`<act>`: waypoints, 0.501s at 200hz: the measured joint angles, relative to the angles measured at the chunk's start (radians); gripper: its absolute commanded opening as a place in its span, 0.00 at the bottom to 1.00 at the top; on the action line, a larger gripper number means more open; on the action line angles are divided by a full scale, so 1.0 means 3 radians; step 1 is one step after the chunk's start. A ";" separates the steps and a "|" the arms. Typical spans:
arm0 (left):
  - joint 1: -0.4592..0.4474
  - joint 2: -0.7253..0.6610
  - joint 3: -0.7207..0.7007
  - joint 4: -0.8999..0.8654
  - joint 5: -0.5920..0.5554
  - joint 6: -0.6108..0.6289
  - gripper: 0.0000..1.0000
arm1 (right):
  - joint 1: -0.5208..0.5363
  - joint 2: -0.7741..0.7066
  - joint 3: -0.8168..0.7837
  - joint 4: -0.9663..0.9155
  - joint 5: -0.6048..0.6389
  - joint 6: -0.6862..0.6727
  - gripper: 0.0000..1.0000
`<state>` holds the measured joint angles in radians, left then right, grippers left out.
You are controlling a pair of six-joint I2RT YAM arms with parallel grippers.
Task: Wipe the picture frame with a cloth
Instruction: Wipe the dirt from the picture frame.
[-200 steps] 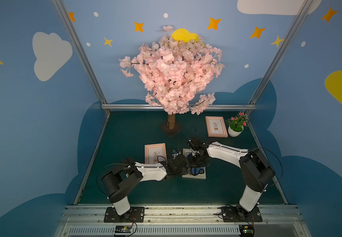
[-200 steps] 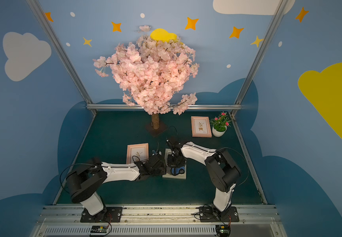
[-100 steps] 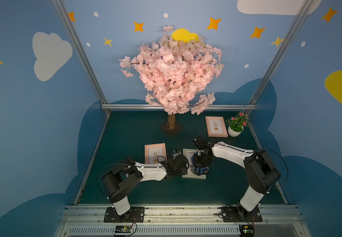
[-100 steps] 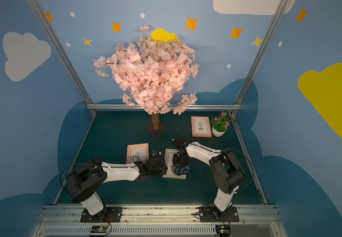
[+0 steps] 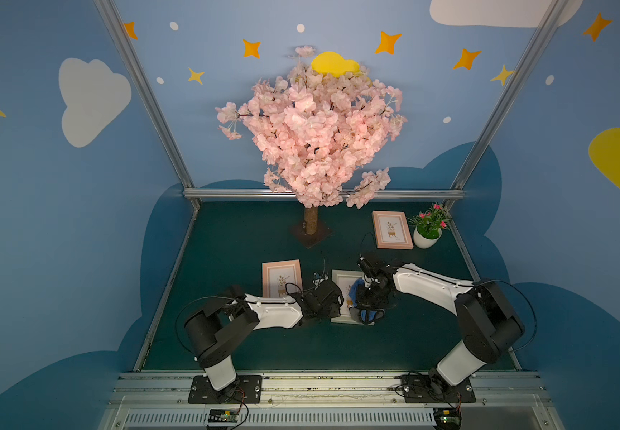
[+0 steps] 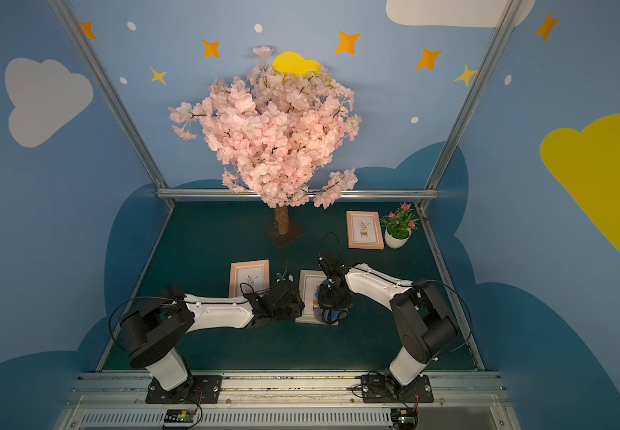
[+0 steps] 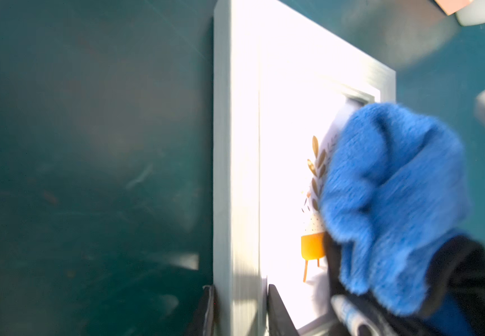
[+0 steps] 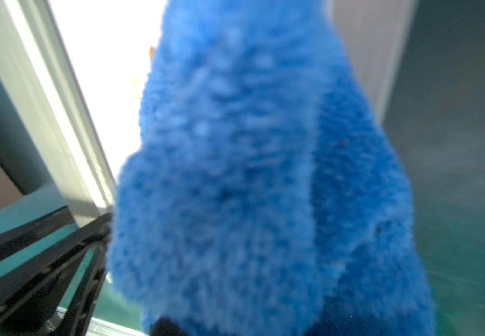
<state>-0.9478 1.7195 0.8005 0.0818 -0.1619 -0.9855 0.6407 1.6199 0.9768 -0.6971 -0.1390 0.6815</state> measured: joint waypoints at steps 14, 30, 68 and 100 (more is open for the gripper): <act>0.0000 0.0000 -0.0001 0.0001 0.0000 -0.0020 0.26 | 0.0011 -0.0072 -0.0004 -0.0076 0.0029 -0.0001 0.00; 0.0000 0.0000 -0.0001 0.0001 -0.0001 -0.0023 0.26 | 0.0108 -0.0071 -0.0003 -0.0100 0.0061 0.0032 0.00; 0.0000 0.0000 -0.0001 0.0001 0.0000 -0.0025 0.26 | 0.0412 0.0058 0.0097 -0.0029 -0.0048 0.0149 0.00; 0.0000 0.0000 -0.0001 0.0001 0.0000 -0.0025 0.26 | 0.0364 0.0081 0.0118 -0.0029 -0.0057 0.0144 0.00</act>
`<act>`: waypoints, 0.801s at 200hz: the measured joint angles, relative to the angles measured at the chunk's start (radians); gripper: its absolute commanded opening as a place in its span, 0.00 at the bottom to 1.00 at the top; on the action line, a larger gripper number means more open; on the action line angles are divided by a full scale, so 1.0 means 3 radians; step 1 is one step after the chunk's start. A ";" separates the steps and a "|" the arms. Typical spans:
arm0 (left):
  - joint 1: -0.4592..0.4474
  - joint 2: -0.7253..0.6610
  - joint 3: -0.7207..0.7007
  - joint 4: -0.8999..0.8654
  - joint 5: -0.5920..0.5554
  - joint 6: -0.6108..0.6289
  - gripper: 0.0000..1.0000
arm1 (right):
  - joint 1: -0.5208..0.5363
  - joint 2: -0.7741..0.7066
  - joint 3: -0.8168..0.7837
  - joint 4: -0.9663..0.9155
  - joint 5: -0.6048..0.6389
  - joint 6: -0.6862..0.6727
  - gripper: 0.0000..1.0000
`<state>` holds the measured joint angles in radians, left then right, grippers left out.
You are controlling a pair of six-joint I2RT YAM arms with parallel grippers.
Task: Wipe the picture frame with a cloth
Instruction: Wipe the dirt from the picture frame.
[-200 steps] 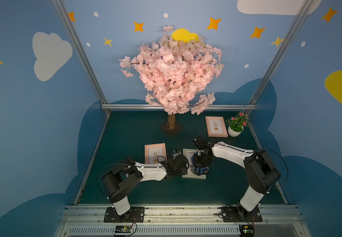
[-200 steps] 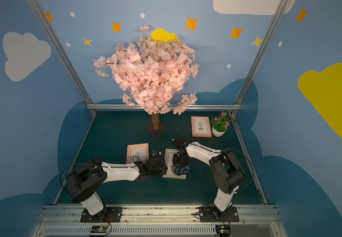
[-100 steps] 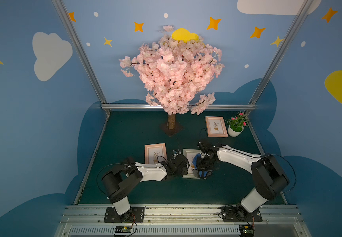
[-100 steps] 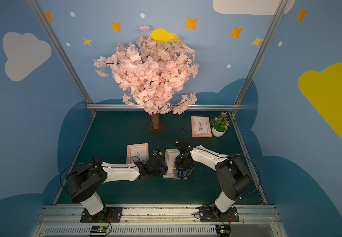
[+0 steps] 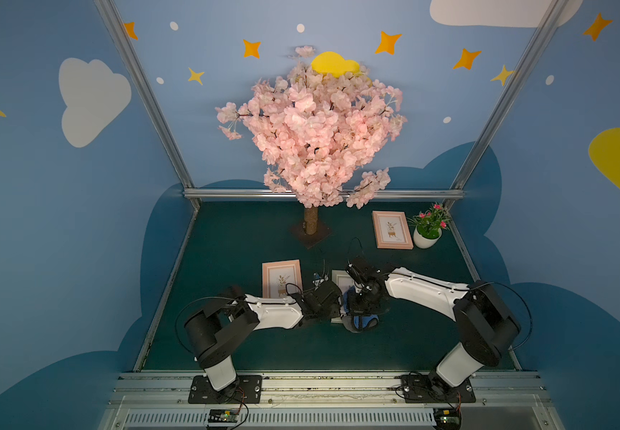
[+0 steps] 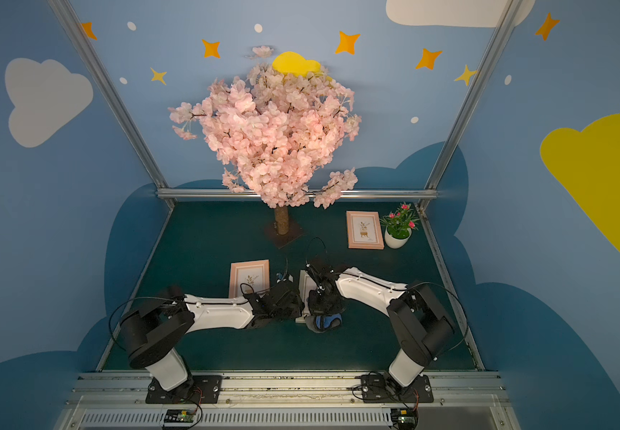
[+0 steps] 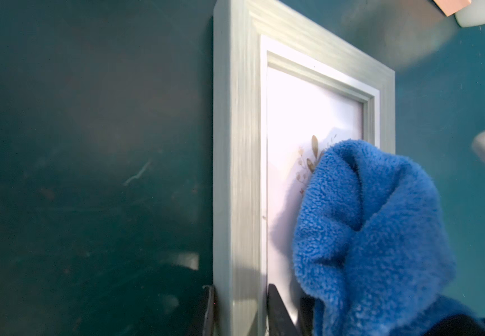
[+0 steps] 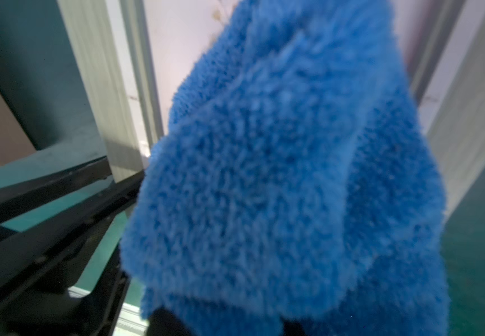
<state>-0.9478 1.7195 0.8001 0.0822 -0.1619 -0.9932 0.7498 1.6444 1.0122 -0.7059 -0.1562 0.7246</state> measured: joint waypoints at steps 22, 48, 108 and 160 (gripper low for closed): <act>0.0000 0.0000 0.0000 0.0000 0.0000 -0.0001 0.26 | -0.0251 -0.0080 -0.0093 -0.0050 0.0066 -0.0066 0.00; 0.0000 0.0000 0.0000 0.0006 0.0001 -0.0001 0.26 | -0.0488 -0.0237 -0.0107 -0.0187 0.0215 -0.0159 0.00; 0.0000 0.0000 0.0000 0.0006 0.0003 0.0000 0.26 | -0.0322 0.0234 0.0782 -0.0230 0.0189 -0.0261 0.00; 0.0000 0.0000 0.0000 0.0005 0.0003 -0.0001 0.26 | -0.0277 0.1038 0.1361 -0.0092 0.0127 -0.0378 0.00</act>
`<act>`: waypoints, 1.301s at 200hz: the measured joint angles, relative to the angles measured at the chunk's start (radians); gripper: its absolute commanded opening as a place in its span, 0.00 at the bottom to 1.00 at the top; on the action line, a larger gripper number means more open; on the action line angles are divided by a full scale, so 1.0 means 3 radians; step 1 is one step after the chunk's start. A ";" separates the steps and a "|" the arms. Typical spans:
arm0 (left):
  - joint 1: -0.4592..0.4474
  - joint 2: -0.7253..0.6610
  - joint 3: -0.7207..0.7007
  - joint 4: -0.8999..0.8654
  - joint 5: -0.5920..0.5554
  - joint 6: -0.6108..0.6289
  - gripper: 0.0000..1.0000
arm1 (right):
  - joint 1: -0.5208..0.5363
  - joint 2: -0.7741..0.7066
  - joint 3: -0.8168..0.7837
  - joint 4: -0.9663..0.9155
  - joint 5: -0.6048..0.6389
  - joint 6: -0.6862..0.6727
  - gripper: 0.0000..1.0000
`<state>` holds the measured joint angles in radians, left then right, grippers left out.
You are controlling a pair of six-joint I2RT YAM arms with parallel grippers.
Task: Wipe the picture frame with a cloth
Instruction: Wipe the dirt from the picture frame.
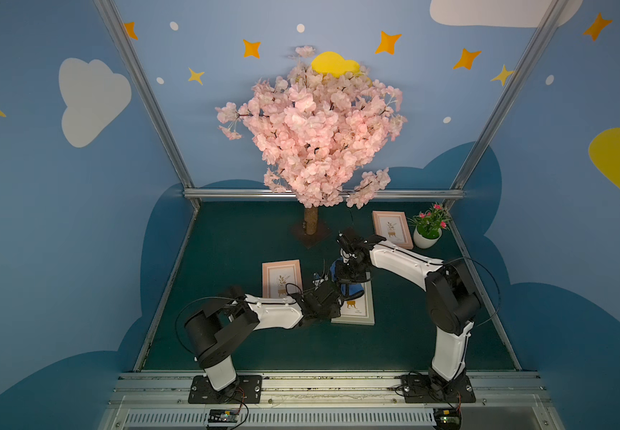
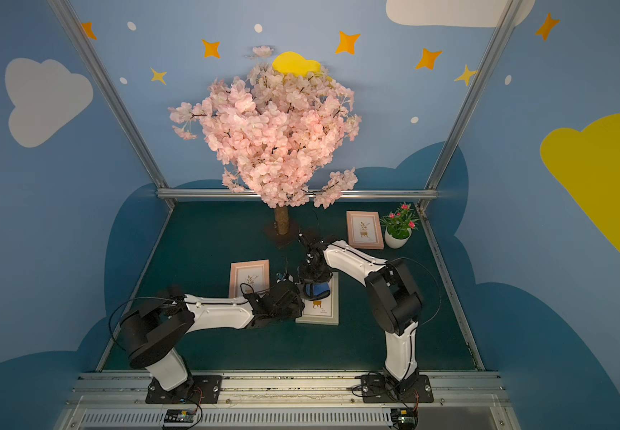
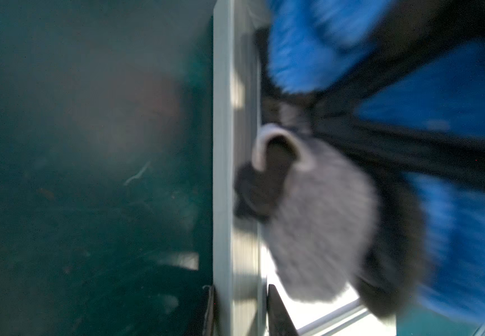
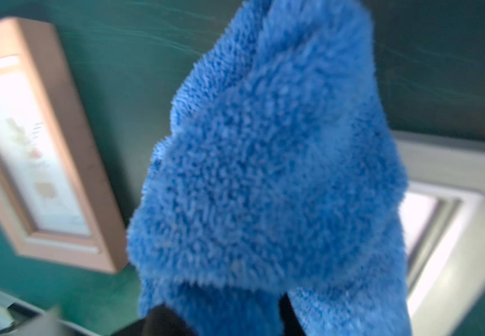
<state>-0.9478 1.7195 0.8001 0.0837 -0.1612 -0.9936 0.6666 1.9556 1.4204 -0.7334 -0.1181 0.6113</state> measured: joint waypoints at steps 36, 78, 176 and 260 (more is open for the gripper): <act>0.0000 0.0000 0.0000 0.0000 0.0000 -0.0003 0.26 | -0.0310 -0.0067 -0.0261 0.0028 0.0032 -0.0074 0.00; -0.0011 0.0003 -0.0009 0.0019 0.0019 0.0003 0.26 | -0.0641 -0.0528 -0.0603 -0.0031 0.0164 -0.0144 0.00; -0.0011 0.0003 -0.0009 0.0019 0.0022 0.0001 0.27 | -0.0140 -0.0655 -0.0912 0.0010 0.0047 -0.0033 0.00; -0.0014 0.0004 -0.0009 0.0033 0.0038 -0.0005 0.27 | -0.0220 -0.1102 -0.0881 -0.0266 0.0323 -0.0095 0.00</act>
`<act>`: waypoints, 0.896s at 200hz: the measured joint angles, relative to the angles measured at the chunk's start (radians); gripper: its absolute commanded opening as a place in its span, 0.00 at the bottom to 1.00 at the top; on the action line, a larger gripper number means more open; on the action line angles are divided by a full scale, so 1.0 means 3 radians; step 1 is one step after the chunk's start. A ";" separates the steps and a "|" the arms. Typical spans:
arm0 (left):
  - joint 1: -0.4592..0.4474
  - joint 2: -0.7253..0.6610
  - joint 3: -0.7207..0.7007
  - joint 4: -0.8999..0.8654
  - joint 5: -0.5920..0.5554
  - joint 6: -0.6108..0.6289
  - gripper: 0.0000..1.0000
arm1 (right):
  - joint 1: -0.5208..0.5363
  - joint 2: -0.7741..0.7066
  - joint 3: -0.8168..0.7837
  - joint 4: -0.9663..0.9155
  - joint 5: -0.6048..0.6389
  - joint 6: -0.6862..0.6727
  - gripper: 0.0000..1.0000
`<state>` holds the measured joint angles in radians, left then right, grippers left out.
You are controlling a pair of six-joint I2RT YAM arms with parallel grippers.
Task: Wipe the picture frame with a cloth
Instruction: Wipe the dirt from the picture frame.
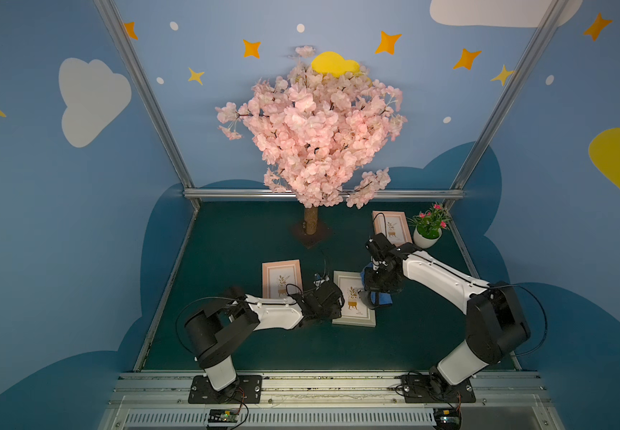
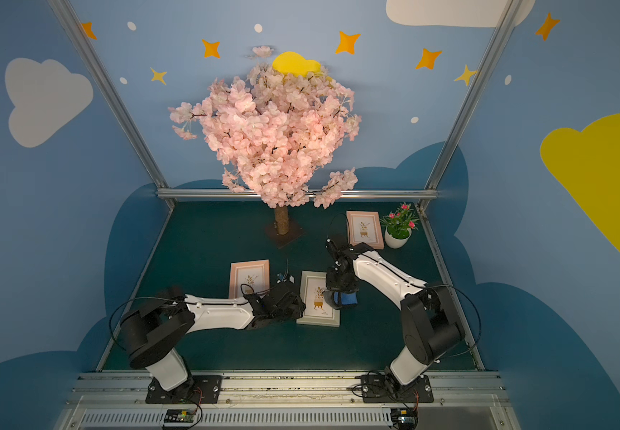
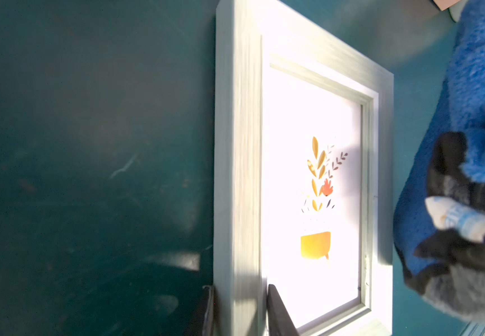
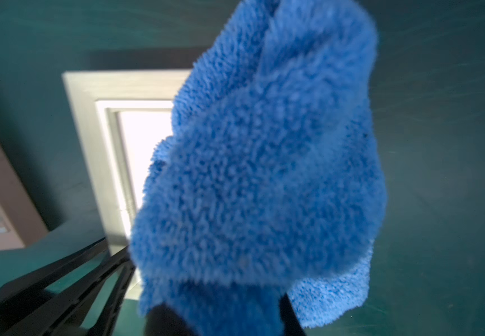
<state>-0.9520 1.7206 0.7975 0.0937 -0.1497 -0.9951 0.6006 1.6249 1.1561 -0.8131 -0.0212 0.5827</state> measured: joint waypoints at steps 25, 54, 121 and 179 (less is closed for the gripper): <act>0.0000 0.0000 0.0000 0.0000 0.0000 0.0000 0.27 | 0.0240 0.0132 -0.0011 0.0064 -0.0168 0.0067 0.00; 0.0000 0.0000 0.0000 0.0000 0.0000 -0.0001 0.27 | 0.0341 0.0258 -0.0242 0.0234 -0.0328 0.0159 0.00; 0.0000 0.0000 -0.0004 0.0004 0.0000 0.0000 0.27 | 0.0097 0.0635 0.0090 0.0256 -0.0444 0.0109 0.00; 0.0000 -0.0001 -0.0004 0.0005 0.0000 -0.0003 0.27 | 0.0178 0.0857 0.0338 0.0387 -0.0435 0.0070 0.00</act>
<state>-0.9520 1.7203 0.7963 0.0952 -0.1497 -0.9958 0.6540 1.8820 1.2575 -0.6971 -0.1516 0.6037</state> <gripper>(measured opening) 0.271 0.118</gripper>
